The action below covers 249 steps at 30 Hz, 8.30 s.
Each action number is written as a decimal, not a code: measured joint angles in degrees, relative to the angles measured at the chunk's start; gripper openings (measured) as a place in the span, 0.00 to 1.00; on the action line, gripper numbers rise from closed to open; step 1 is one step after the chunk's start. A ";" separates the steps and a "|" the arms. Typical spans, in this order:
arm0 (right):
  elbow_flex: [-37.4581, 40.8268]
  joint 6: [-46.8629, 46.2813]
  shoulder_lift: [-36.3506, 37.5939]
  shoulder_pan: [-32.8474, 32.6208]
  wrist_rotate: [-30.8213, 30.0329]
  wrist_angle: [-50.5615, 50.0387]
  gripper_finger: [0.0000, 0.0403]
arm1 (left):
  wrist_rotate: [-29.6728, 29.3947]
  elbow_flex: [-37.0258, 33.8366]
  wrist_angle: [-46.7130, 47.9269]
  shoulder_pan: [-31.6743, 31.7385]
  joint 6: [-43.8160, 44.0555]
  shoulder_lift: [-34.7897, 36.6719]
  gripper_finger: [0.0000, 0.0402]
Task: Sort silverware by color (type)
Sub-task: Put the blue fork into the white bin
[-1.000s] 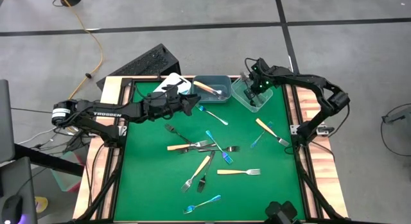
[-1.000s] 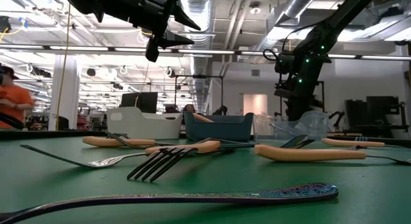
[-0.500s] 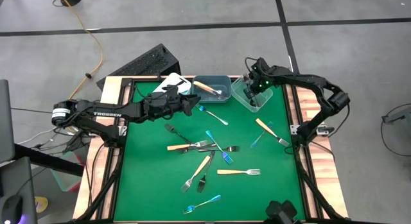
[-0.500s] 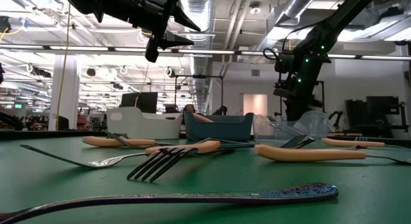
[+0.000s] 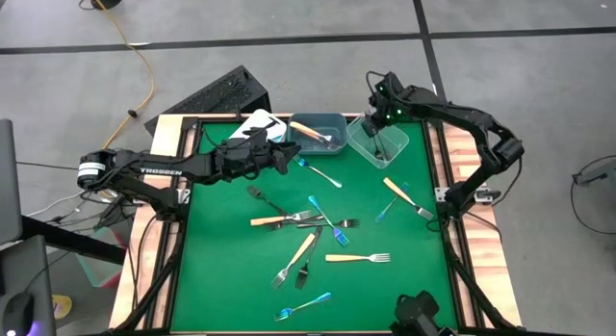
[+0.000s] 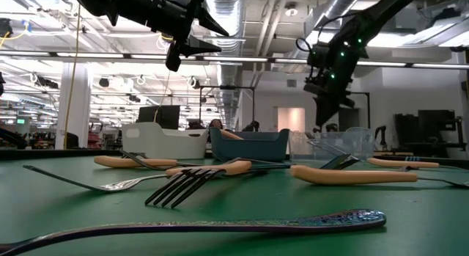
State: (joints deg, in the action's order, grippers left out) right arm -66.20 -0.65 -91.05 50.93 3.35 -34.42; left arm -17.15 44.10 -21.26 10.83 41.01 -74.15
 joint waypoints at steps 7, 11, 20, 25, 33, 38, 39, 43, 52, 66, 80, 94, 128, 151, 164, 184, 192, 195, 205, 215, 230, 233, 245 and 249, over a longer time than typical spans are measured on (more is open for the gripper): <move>-5.18 1.30 0.00 -1.29 6.93 -0.04 0.14 | 0.40 0.00 -0.78 0.02 1.65 0.00 0.40; -9.70 1.14 0.00 -1.50 17.08 -0.48 0.14 | 1.97 0.00 -3.97 0.02 2.83 0.00 0.40; -27.00 3.99 0.00 -1.43 28.84 -6.54 0.14 | 9.39 0.60 -12.78 0.77 2.86 2.23 0.40; -39.22 9.56 0.02 -1.09 29.75 -14.77 0.14 | 11.34 3.47 -7.83 1.42 1.01 5.79 0.40; -53.49 15.61 1.30 -0.49 29.78 -28.58 0.14 | 12.06 9.93 5.23 1.40 -4.71 10.87 0.40; -54.59 15.88 6.62 -0.55 29.83 -28.63 0.14 | 12.02 14.95 12.44 1.40 -8.03 12.87 0.40; -54.62 16.17 7.68 -0.65 29.85 -28.77 0.14 | 12.07 16.12 13.42 1.39 -8.83 13.03 0.40; -54.60 18.01 10.73 -1.83 29.82 -32.04 0.14 | 13.01 20.28 19.28 0.77 -11.86 13.51 0.40; -54.53 20.10 13.13 -7.78 29.88 -43.77 0.14 | 17.69 25.19 35.90 -4.15 -15.32 13.44 0.40; -47.59 4.18 14.43 -24.63 26.69 -53.06 0.14 | 21.59 25.53 50.00 -12.89 -16.39 13.42 0.40; -20.45 -23.84 14.73 -53.51 10.09 -28.07 0.14 | 22.88 25.49 59.89 -26.07 -13.51 15.30 0.40; -4.16 -45.26 11.23 -69.91 -2.74 -6.55 0.14 | 15.80 23.92 65.49 -35.92 -12.75 15.39 0.40; -2.58 -28.46 1.79 -60.25 -5.76 -12.51 0.33 | 12.56 -2.16 43.58 -41.05 13.16 14.97 0.40; -5.73 -32.55 -19.51 -56.73 -9.25 2.11 0.37 | 11.95 -2.12 46.02 -45.74 3.78 15.42 0.40; -5.81 -32.36 -20.70 -54.86 -8.01 -0.62 0.31 | 8.09 -2.10 45.91 -45.74 2.16 16.44 0.40; -5.55 -31.53 -16.75 -53.57 -6.33 -0.99 0.02 | 5.11 -2.10 44.33 -45.68 5.29 16.44 0.40; -5.64 -27.26 -10.47 -48.84 -7.36 3.56 0.02 | 2.81 -2.10 43.60 -44.05 5.05 18.16 0.40; -5.64 -24.92 -8.35 -47.05 -7.40 7.99 0.02 | 0.91 -2.10 43.63 -42.34 4.94 20.40 0.40; -5.68 -17.76 -6.67 -42.71 -3.92 24.56 0.02 | -7.63 -2.10 44.93 -36.81 1.64 30.08 0.40; -5.68 -8.63 -6.75 -37.92 2.80 39.31 0.02 | -17.80 -2.08 44.57 -33.37 3.67 34.21 0.40; -16.70 0.60 -13.17 -31.94 4.13 47.08 0.02 | -22.23 -2.07 44.67 -31.54 4.34 34.05 0.40; -23.74 4.73 -17.85 -31.73 4.12 44.56 0.02 | -22.69 -2.05 44.71 -31.55 4.37 34.05 0.40; -45.63 7.94 -35.84 -27.85 8.84 39.75 0.02 | -22.75 -2.05 44.92 -31.56 3.65 34.05 0.40; -51.28 8.40 -41.69 -27.79 11.35 40.13 0.02 | -23.09 -2.05 45.17 -31.56 3.63 34.05 0.40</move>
State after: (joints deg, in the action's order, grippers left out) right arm -117.48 7.75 -132.73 23.14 14.70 5.71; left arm -40.24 42.04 23.92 -20.73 44.65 -40.10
